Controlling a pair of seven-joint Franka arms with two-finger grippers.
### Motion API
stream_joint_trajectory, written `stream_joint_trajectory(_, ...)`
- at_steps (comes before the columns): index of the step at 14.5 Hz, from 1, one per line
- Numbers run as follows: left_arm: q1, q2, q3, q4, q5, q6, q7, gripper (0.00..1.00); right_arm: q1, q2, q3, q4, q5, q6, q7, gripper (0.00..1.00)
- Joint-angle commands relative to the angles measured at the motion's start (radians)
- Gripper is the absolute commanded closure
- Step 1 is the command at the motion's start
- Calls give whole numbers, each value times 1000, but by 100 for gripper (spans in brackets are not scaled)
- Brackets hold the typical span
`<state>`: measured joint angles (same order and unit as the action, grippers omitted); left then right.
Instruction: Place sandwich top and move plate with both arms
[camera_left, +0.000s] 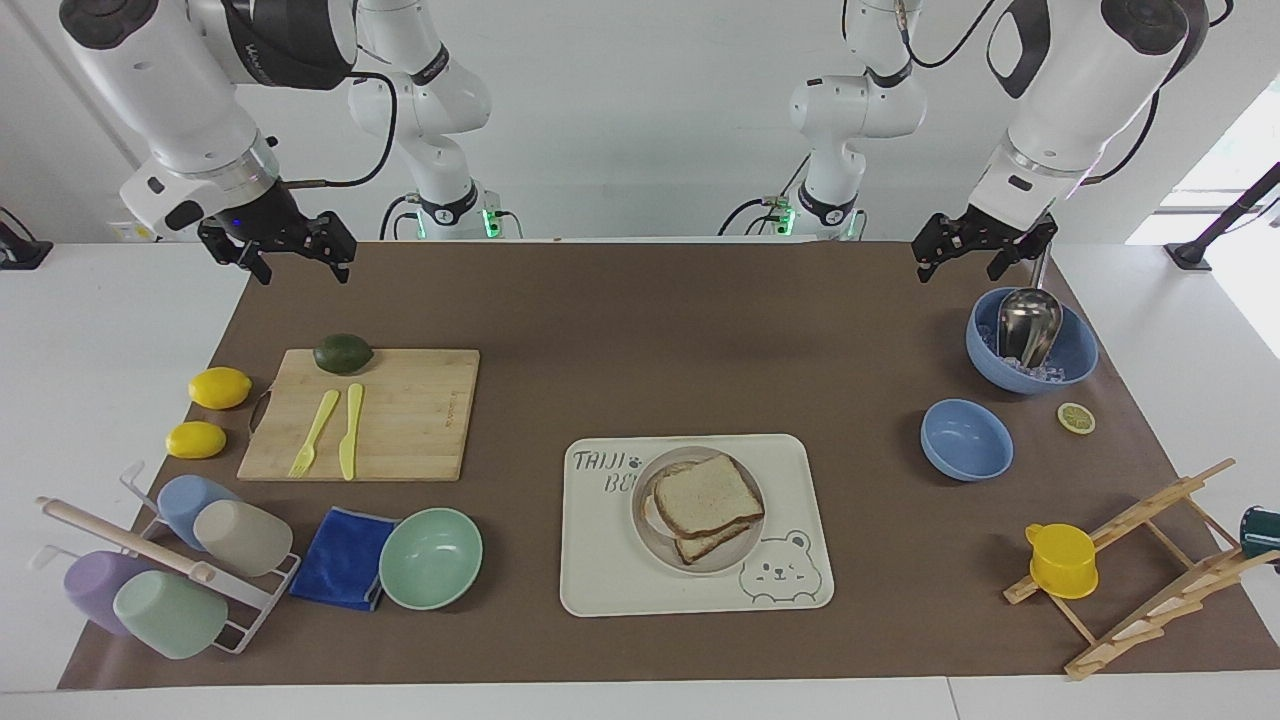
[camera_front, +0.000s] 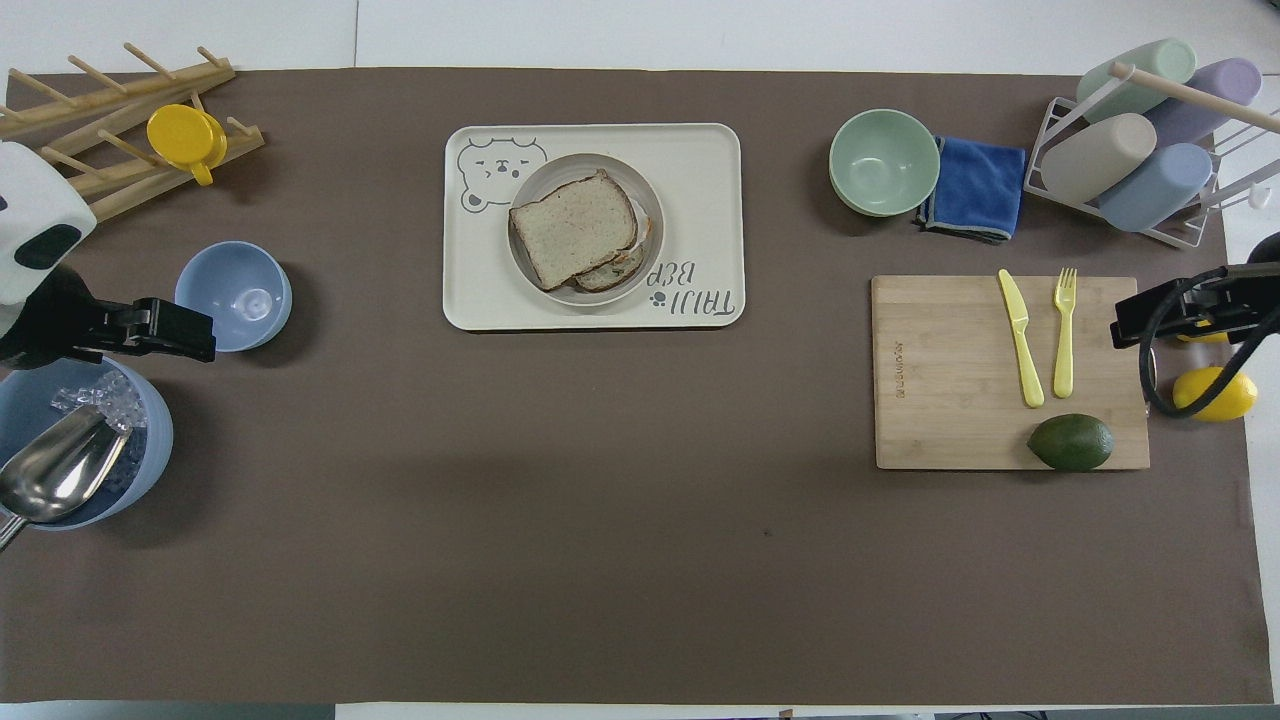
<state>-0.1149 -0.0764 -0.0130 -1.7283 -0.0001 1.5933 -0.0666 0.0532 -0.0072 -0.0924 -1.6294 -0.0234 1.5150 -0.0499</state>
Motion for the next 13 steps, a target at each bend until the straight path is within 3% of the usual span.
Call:
stream_joint_trajectory(1, 17, -19, -7, -13, -15, 13, 8, 0, -10, -13, 5, -9, 22, 1, 15, 0)
stream_joint_trajectory(13, 6, -20, -12, -14, -14, 13, 7, 0, -10, -13, 5, -9, 20, 1, 15, 0)
